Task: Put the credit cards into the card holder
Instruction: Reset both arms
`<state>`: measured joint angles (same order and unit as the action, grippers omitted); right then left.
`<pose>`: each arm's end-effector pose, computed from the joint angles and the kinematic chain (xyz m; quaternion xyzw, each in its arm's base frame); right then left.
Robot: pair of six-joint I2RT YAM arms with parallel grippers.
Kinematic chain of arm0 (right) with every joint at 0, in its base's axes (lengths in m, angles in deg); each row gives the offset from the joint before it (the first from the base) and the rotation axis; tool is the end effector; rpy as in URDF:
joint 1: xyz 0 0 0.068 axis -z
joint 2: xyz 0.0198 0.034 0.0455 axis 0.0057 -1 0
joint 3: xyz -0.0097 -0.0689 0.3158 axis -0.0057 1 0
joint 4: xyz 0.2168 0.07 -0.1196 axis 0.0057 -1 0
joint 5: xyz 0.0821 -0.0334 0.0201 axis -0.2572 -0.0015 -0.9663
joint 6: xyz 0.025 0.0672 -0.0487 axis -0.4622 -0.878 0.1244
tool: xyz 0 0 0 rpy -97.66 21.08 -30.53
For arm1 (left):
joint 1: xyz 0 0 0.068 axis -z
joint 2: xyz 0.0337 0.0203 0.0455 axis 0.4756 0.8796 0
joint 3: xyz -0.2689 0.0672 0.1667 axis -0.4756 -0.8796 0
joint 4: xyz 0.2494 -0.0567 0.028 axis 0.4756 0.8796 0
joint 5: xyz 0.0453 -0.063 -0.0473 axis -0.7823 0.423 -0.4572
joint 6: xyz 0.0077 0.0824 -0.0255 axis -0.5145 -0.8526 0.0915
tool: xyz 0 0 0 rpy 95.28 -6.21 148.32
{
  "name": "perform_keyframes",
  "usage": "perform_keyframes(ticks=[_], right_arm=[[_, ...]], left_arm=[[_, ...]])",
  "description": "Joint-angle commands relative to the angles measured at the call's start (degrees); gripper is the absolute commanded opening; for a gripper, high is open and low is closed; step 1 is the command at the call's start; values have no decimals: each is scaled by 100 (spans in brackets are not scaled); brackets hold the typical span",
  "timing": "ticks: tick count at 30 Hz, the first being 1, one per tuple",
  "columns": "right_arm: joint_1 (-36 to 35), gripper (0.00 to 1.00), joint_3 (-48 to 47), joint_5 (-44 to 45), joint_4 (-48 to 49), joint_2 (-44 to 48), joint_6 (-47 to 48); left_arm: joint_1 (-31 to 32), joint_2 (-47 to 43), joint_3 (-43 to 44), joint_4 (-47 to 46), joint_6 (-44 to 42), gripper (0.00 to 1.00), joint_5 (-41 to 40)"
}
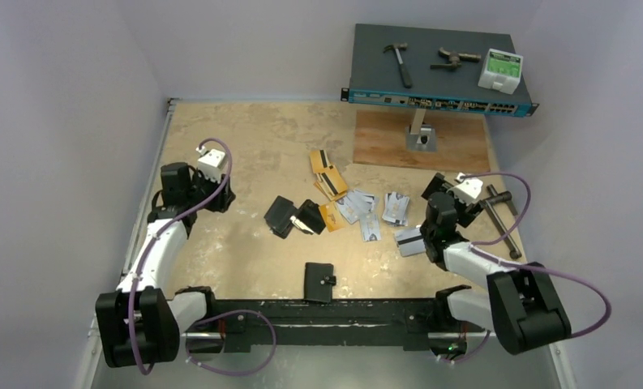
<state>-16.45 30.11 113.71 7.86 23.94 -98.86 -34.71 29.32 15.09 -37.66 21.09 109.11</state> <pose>0.2119 0.0002 0.2282 0.2766 0.7020 -0.1707 0.6336 0.2262 -0.0076 0.2660 0.1400 0.8762 -0.1250 0.4438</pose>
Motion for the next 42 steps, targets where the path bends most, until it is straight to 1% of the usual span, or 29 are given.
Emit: perform_keyframes(ticks=[1,6,8,10,11,12,14,15,16,17,19,21,22,23,24,25,26,28,30,33,35,42], right_arm=[[532,99,-150,-867,1454,-596,240],[1034,99,-405,-1533,1910,-1133,441],[1204,99,-493,-1870,2004,-1291,329],[1233,99,-425,-1963,2402,-1506,247],[1227,99,-361,-1919,2679,-1626,339],[1220,99,-329,-2073,2837,-1686,560],[1216,99,-192,-2930,3271,-1842,974],[1214,99,-75,-3191,3705,-2013,1080],[1219,99,46,-3188,4074,-2124,1175],[1207,99,137,-3184,4190,-2096,1178],[1203,99,254,-3154,4396,-2120,1141],[1203,99,-40,-2904,3849,-2163,1034],[1174,99,-172,-2813,3671,-2187,1058],[1169,99,-147,-2823,3751,-2199,1091],[1168,99,-139,-2808,3786,-2211,1093],[1168,99,-132,-2810,3816,-2210,1096],[1170,99,-118,-2818,3824,-2196,1089],[1168,99,-117,-2829,3767,-2159,1084],[1167,99,-121,-2828,3765,-2164,1087],[1168,99,-131,-2823,3665,-2122,1072],[1163,99,-107,-2827,3705,-2104,1073],[1167,99,-64,-2827,3952,-2191,1098]], left_arm=[[-37,324,-400,-2084,378,42,154],[-46,846,-835,-3318,477,42,34],[-45,954,-1057,-3892,596,42,20],[-44,987,-1110,-4147,717,42,-49],[-44,1001,-1183,-4393,794,42,-35],[-44,1002,-1253,-4596,839,42,-21],[-41,1059,-1371,-5047,1022,42,-25],[-41,1121,-1422,-5228,1103,42,-83],[-46,1267,-1516,-5633,1153,42,-113],[-38,1497,-1641,-6142,1187,44,-109],[33,1404,-1583,-6251,1191,44,-92],[86,1454,-1655,-6251,1191,44,-92],[99,1395,-1699,-5978,1016,60,-284],[125,1409,-1870,-6325,1006,78,-366],[128,1511,-2182,-7001,949,90,-335],[182,1769,-2621,-8150,975,94,-252],[226,1725,-2925,-8600,948,96,-299],[312,1519,-2990,-8330,786,98,-413],[308,1686,-2776,-8286,930,99,-484],[304,1558,-2321,-7224,931,100,-571],[210,1637,-2250,-7271,1066,100,-557],[202,1640,-2223,-7198,1050,100,-517]])
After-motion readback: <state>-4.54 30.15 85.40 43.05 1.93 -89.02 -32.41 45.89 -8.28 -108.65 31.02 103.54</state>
